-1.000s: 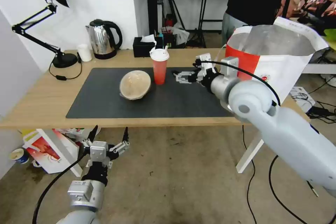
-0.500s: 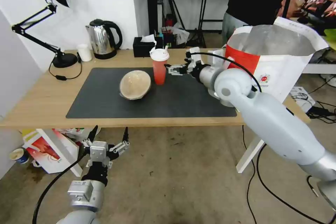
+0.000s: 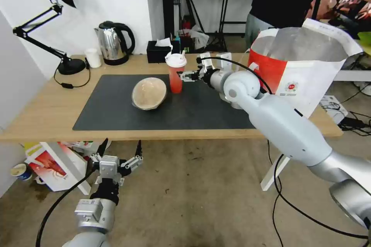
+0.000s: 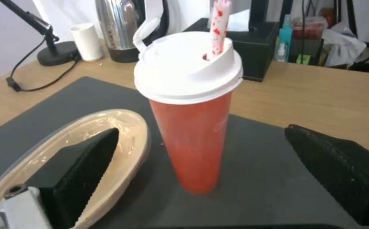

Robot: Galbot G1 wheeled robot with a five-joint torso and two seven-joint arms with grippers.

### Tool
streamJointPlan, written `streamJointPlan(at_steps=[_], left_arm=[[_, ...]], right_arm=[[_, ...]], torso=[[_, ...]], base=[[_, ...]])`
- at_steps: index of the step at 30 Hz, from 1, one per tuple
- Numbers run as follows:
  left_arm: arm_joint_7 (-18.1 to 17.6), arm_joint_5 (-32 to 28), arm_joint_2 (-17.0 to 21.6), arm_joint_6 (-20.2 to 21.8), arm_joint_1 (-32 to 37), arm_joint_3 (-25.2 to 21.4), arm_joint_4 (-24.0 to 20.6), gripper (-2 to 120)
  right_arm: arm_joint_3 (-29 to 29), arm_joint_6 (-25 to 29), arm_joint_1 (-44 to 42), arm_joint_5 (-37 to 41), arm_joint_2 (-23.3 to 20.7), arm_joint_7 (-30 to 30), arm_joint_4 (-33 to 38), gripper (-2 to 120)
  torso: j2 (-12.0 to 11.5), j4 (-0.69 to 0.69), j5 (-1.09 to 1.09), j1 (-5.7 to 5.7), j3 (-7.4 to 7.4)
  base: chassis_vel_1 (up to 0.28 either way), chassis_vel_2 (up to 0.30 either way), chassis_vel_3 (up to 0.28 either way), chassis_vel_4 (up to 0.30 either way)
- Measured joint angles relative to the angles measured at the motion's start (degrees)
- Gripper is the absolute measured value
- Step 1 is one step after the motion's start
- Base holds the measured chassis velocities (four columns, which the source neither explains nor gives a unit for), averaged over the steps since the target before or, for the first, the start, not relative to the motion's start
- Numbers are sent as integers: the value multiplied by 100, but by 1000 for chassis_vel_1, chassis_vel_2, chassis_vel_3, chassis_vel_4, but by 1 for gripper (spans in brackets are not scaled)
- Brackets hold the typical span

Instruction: Pick up the trash from the table and place it into the takeout bag.

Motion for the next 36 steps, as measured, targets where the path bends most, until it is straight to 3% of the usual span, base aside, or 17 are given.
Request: streamJointPlan(at_steps=[20, 26, 36], left_arm=[[0, 0, 0, 0, 0, 0, 0, 100], [0, 0, 0, 0, 0, 0, 0, 100], [0, 0, 0, 0, 0, 0, 0, 100]], right_arm=[[-85, 58, 249, -270, 424, -280, -696, 100], [-148, 154, 448, -542, 762, -461, -1354, 100], [-159, 258, 526, -713, 930, -695, -1863, 100]], torso=[[0, 0, 0, 0, 0], [0, 0, 0, 0, 0], [0, -1, 0, 0, 0]], base=[[0, 0, 0, 0], [0, 0, 0, 0], [0, 0, 0, 0]])
